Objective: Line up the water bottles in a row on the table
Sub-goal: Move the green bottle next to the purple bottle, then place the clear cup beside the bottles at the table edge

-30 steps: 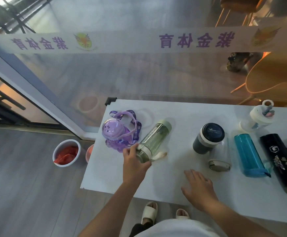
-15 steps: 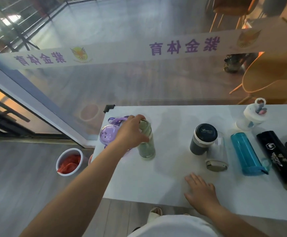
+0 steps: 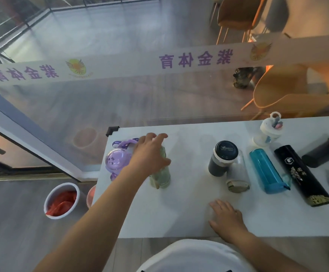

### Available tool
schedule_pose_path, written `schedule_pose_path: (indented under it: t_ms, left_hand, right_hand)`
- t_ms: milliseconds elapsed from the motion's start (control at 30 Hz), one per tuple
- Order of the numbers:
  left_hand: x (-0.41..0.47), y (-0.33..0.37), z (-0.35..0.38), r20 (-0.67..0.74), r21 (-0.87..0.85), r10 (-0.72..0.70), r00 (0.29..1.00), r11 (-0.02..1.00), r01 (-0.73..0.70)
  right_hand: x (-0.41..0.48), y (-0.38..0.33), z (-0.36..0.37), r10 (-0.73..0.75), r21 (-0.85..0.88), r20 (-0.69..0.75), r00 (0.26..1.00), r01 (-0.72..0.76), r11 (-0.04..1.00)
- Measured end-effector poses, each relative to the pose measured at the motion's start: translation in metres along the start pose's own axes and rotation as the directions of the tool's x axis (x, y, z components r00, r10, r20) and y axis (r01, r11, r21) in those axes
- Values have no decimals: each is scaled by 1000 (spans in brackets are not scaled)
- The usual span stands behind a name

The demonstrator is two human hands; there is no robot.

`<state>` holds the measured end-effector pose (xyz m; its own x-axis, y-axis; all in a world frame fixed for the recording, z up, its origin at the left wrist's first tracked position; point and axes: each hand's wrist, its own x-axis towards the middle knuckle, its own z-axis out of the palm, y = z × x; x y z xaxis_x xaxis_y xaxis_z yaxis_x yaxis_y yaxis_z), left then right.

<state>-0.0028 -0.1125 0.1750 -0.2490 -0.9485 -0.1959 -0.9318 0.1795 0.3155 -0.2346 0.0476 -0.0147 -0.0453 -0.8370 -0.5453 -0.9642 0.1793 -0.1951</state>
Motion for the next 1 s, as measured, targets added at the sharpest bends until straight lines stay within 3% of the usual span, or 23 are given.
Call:
schedule_pose_path:
  t_ms: [133,267,333,433,633,800,1000]
  left_hand:
    - [-7,28,18,-259,-114,236,936,955,-272]
    - [-20,47,74,-377,-249,300,876,879,-407]
    - [-24,46,110,-293,-259,317,902,882,-394]
    - [-32,36,158,-55,-152,307,950,938,-312]
    - [-42,13,218,239,2,196,951,979,-202]
    - [-54,3,241,334,125,101,937,981,-150]
    - [-77,8,253,309,157,-19,951,987,-32]
  right_hand:
    - [-13,5,-3,111,84,-6,994,-110,990]
    - [-32,16,-15,232,163,-88,969,-216,963]
    - [-41,25,-21,306,209,-127,944,-276,938]
    - [-49,37,-29,402,265,-172,900,-351,898]
    - [-37,35,-50,502,382,-264,824,-389,838]
    - [-1,27,-65,512,484,-271,815,-345,804]
    - [35,37,-73,478,535,-275,834,-281,797]
